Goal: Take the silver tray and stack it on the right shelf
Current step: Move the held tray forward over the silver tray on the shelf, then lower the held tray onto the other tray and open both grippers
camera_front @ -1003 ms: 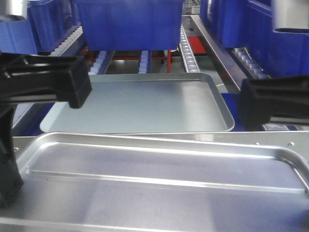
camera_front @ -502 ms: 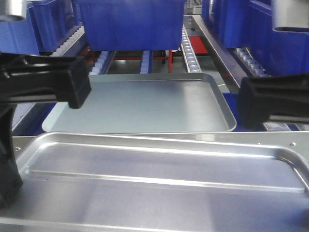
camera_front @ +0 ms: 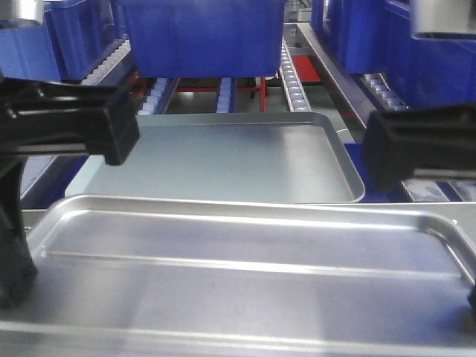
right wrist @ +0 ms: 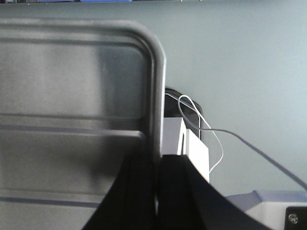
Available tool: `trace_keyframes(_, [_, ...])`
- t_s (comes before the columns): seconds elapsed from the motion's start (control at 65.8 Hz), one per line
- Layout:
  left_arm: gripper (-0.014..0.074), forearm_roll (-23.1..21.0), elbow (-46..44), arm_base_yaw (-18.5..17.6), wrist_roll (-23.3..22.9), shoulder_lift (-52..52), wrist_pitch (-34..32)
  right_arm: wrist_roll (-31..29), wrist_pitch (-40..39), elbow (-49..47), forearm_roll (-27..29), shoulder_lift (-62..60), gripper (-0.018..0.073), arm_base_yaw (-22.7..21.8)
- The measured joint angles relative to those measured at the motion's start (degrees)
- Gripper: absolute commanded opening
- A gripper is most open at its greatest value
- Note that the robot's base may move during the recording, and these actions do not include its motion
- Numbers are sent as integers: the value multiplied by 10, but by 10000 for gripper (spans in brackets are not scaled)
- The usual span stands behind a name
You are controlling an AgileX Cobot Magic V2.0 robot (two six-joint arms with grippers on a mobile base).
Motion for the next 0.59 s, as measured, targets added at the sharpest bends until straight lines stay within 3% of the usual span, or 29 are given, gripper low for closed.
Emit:
trace_keyframes(0.091, [-94,16,-4,6,10,0,5,-32,-11,-16,-3,0,78,-15])
trace_keyframes(0.167, [-94,25,-11,34,32,0,-6,-61,-27,-34,-7,1,78,-41])
trace_keyframes(0.319, [-94,28,-24,112,76,0,-59,-106,-68,-71,-11,24,78,-110])
trace_keyframes(0.471, [-94,28,-41,191,169,7,-141,-166,-123,-115,-15,84,78,-180])
trace_keyframes(0.593, [-93,20,-71,250,216,42,-184,-199,-157,-169,-16,149,78,-222])
